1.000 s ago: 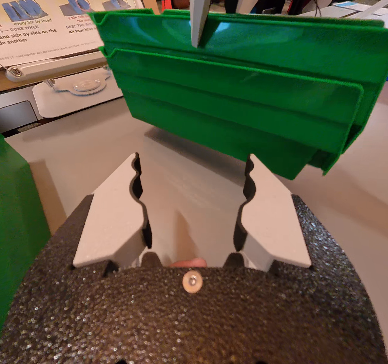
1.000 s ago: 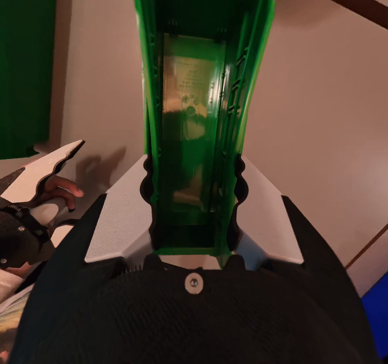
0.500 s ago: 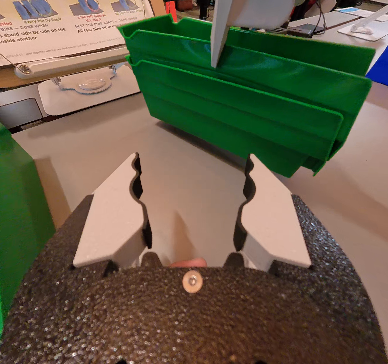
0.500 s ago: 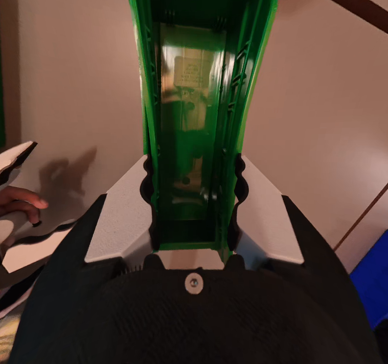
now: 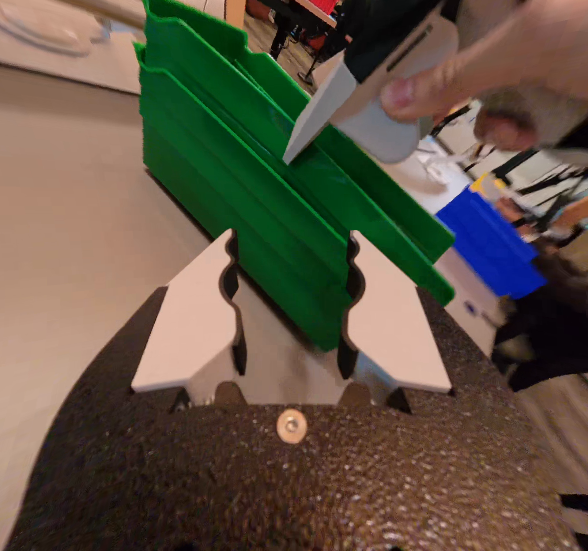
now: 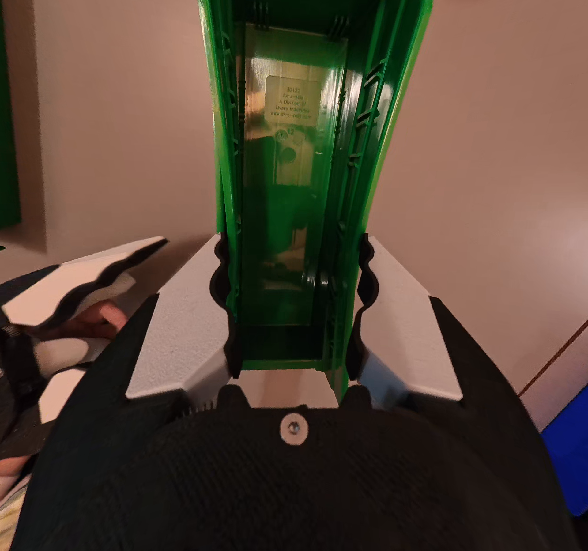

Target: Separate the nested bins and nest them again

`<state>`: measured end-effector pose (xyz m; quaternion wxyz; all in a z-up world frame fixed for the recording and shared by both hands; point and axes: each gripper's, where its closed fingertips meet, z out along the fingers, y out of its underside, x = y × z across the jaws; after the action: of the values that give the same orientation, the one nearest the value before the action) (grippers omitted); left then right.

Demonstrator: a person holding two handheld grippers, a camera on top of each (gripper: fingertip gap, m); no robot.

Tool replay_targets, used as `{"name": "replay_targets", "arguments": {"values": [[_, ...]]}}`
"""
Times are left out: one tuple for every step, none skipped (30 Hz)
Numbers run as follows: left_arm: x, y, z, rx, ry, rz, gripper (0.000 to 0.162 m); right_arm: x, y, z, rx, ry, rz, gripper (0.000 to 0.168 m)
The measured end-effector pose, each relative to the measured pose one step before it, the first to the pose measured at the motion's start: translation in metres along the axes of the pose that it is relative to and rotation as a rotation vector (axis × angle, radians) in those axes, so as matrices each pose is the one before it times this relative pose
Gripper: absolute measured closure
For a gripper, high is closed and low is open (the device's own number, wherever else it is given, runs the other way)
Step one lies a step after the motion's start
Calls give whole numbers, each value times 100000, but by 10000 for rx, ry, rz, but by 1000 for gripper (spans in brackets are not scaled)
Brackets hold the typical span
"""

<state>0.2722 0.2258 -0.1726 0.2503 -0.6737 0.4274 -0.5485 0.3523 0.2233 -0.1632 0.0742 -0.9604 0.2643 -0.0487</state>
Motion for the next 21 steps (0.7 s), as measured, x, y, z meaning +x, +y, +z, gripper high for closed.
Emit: {"name": "replay_targets", "arguments": {"values": [[412,96,655,-184,278,-554,97,-106,66,35,-10,49,0,86],[210,224,626,-287,148,-321,101,-80,146,69,-59,67,-8,86],[-221,-106,415,-85,-100,-120,115,19,162,140,-51,97,-81,86],[-601,1,336,-131,-374,-58,116,10,188,131,-71,67,-18,86],[-477,37,264,-133,-302,16,120,-50,183,101,-67,-21,16,86],[-145,44,207,-111,-111,41,122,-39,-9,65,48,-79,72,87],[219,-35,84,-41,85,-8,129,11,-67,80,79,-72,74,87],[398,44,36,-125,135,187,140,-28,71,77,-18,-63,51,86],[409,27,15,-104,34,442,150,-43,12,8,5,-7,-23,87],[38,34,5,-128,-330,473,152,-7,48,-46,-47,29,-61,88],[63,57,54,-167,-356,568,153,63,73,-79,-74,43,-24,88],[44,59,83,-177,-332,557,154,121,90,-73,-80,70,-16,88],[19,72,121,-176,-236,425,154,131,100,-106,-61,81,-16,88],[-20,108,147,-179,-170,260,154,135,32,-128,-9,67,-16,88],[-13,33,117,-105,-114,102,154,117,38,-187,-2,59,-28,88],[-61,6,68,-89,-136,76,154,76,-1,-291,30,63,-25,88],[-92,-15,20,-62,-156,154,155,63,-11,-349,34,49,-32,87],[-45,17,-17,-84,-108,152,155,48,21,-367,4,19,-44,87],[-89,-28,-43,-56,-82,48,154,35,34,-343,-22,-45,-34,87],[-118,-118,-67,20,-27,-54,154,44,58,-312,-37,-100,16,87],[-89,-167,-85,89,31,-82,154,31,-19,-347,20,-141,69,86]]}}
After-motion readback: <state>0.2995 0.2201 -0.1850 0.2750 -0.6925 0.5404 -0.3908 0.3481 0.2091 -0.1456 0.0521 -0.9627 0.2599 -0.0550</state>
